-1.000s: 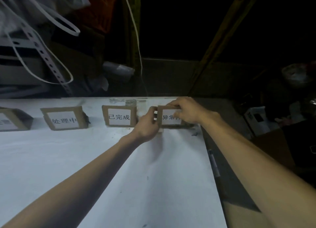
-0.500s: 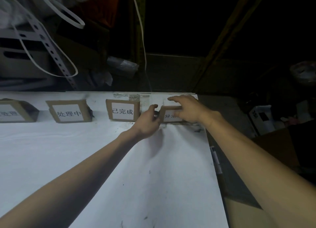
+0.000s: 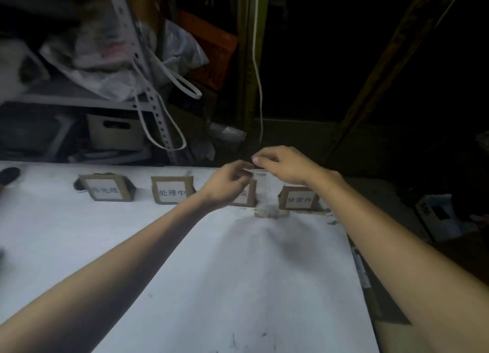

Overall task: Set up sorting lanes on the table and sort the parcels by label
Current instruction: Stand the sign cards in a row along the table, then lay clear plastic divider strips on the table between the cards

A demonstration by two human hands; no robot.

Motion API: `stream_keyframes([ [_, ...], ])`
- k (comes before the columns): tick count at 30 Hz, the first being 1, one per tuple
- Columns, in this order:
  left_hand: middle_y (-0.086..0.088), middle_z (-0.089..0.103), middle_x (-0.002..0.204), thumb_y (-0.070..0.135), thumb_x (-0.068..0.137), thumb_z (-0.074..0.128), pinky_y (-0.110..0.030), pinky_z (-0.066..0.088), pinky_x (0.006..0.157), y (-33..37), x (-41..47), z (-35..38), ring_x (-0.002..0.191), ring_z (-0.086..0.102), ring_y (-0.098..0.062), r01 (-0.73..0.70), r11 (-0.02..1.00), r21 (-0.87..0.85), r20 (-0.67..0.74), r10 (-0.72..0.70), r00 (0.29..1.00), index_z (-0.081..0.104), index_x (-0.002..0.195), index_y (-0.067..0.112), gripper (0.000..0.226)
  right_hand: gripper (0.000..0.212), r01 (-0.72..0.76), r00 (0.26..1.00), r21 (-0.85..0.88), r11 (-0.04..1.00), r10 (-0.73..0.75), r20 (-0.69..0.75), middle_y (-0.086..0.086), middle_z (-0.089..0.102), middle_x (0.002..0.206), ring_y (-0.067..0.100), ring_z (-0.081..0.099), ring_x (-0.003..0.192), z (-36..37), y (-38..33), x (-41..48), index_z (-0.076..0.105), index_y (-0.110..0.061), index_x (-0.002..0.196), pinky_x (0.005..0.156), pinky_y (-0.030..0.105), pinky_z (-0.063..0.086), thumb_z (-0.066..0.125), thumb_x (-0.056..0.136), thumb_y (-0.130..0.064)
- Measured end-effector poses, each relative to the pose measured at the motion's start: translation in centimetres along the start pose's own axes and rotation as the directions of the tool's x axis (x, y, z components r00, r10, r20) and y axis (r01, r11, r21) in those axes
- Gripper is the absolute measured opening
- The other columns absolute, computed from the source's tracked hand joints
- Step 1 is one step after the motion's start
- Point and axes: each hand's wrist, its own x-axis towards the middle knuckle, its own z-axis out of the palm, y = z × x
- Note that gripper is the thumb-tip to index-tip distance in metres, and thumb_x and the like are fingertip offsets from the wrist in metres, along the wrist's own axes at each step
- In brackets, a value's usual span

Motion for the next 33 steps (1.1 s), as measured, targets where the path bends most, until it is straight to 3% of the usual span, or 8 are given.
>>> stream_keyframes([
  [6,-0.001,0.069,0.109,0.003,0.095,0.046,-0.023,0.049,0.084,-1.7,-7.0,-10.0,0.099,0.065,-0.011,-0.004,0.998,-0.067,-0.257,-0.013,0.966,0.063,0.119,0.013,0.031,0.024,0.165,0.985,0.144,0.976,-0.170,0.025,-0.017,0.067,0.095,0.006,0.062,0.097,4.0,-10.5,2.8,0.070,-0.030,0.104,0.084,0.026,0.047,0.049,0.103,-0.041],
  [14,0.001,0.072,0.093,0.005,0.098,0.046,-0.021,0.053,0.072,-8.4,-22.7,-24.2,0.080,0.068,-0.008,0.094,0.986,-0.135,-0.506,-0.150,0.849,0.067,0.106,0.013,0.024,0.028,0.393,0.900,0.163,0.905,-0.415,0.136,-0.006,0.073,0.096,0.012,0.068,0.091,12.7,-27.8,3.3,0.071,-0.022,0.097,0.081,0.028,0.051,0.048,0.104,-0.036],
  [17,0.000,0.072,0.094,0.008,0.100,0.045,-0.024,0.052,0.074,-11.8,-28.5,-27.9,0.082,0.067,-0.013,0.151,0.968,-0.198,-0.551,-0.238,0.800,0.065,0.100,0.021,0.024,0.028,0.387,0.892,0.116,0.915,-0.403,0.205,-0.002,0.074,0.094,0.018,0.070,0.087,17.1,-32.7,3.0,0.071,-0.013,0.099,0.078,0.030,0.055,0.051,0.103,-0.032],
  [22,-0.008,0.068,0.100,0.004,0.100,0.043,-0.027,0.049,0.075,-19.3,-35.7,-30.2,0.087,0.061,-0.017,0.216,0.917,-0.335,-0.576,-0.381,0.723,0.064,0.112,0.006,0.024,0.021,0.301,0.904,0.022,0.953,-0.293,0.313,0.000,0.072,0.080,0.017,0.069,0.067,27.4,-37.8,2.7,0.062,-0.012,0.097,0.060,0.030,0.060,0.051,0.099,-0.029],
  [26,0.001,0.064,0.105,0.005,0.099,0.045,-0.029,0.049,0.083,-25.1,-38.5,-30.6,0.092,0.058,-0.007,0.256,0.898,-0.358,-0.573,-0.427,0.700,0.064,0.100,0.027,0.029,0.032,0.188,0.915,-0.009,0.982,-0.172,0.366,0.006,0.074,0.073,0.024,0.073,0.061,35.7,-41.1,1.8,0.057,-0.012,0.081,0.067,0.035,0.062,0.053,0.095,-0.041],
  [29,-0.002,0.062,0.108,-0.001,0.097,0.046,-0.033,0.049,0.085,-28.4,-39.3,-30.4,0.093,0.058,-0.013,0.245,0.872,-0.423,-0.540,-0.460,0.704,0.062,0.098,0.031,0.035,0.045,0.182,0.934,-0.170,0.968,-0.117,0.338,0.010,0.074,0.080,0.030,0.073,0.078,41.0,-42.7,1.7,0.062,-0.013,0.077,0.078,0.035,0.058,0.051,0.090,-0.055],
  [31,0.000,0.061,0.108,-0.001,0.097,0.045,-0.029,0.048,0.080,-29.7,-39.6,-29.9,0.089,0.058,-0.012,0.244,0.854,-0.459,-0.506,-0.478,0.718,0.060,0.100,0.031,0.035,0.043,0.185,0.956,-0.291,0.939,-0.104,0.274,0.014,0.071,0.102,0.035,0.066,0.101,42.9,-43.6,1.7,0.067,-0.010,0.096,0.078,0.031,0.048,0.056,0.092,-0.051],
  [33,0.005,0.059,0.109,0.003,0.096,0.045,-0.029,0.048,0.085,-30.4,-39.6,-29.2,0.095,0.059,-0.013,0.260,0.839,-0.479,-0.472,-0.495,0.730,0.057,0.106,0.030,0.032,0.037,0.175,0.969,-0.355,0.919,-0.097,0.227,0.014,0.066,0.113,0.036,0.061,0.109,43.6,-44.3,1.8,0.065,-0.007,0.107,0.076,0.032,0.043,0.062,0.092,-0.041],
])
